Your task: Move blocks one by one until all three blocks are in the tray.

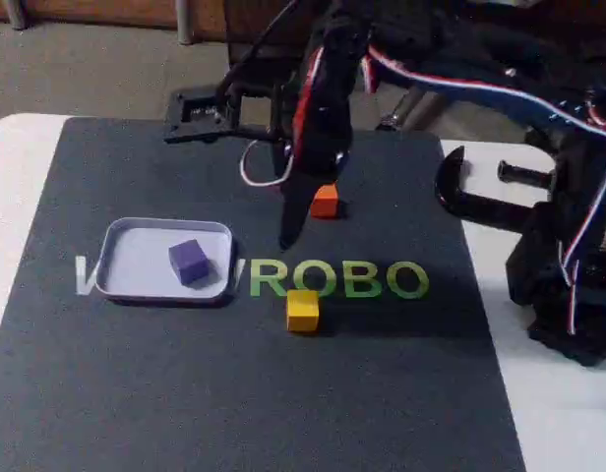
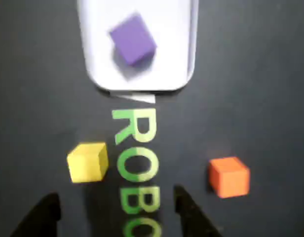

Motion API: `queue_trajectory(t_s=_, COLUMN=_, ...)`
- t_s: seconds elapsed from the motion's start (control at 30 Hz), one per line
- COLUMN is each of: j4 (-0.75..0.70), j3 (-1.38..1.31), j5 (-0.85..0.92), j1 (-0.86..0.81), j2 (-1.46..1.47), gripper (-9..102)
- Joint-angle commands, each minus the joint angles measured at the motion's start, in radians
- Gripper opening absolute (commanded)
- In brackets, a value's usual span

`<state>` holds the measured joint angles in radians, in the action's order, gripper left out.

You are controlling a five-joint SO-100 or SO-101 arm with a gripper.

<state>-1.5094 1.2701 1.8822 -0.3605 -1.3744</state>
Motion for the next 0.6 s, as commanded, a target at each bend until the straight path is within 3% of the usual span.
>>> queue_trajectory(t_s=0.0, j4=0.006, j3=0.1, j5=0.072, j1=-0.015, j2=-0.141, gripper=27)
queue_trajectory(t_s=0.43, j4=0.126, j3=0.293, j5=0.15, j1=0.015, j2=-0.164, gripper=27)
queue_trajectory(t_s=0.57, j4=0.27, j3=0.488, j5=0.172, j1=0.023, j2=-0.252, gripper=27)
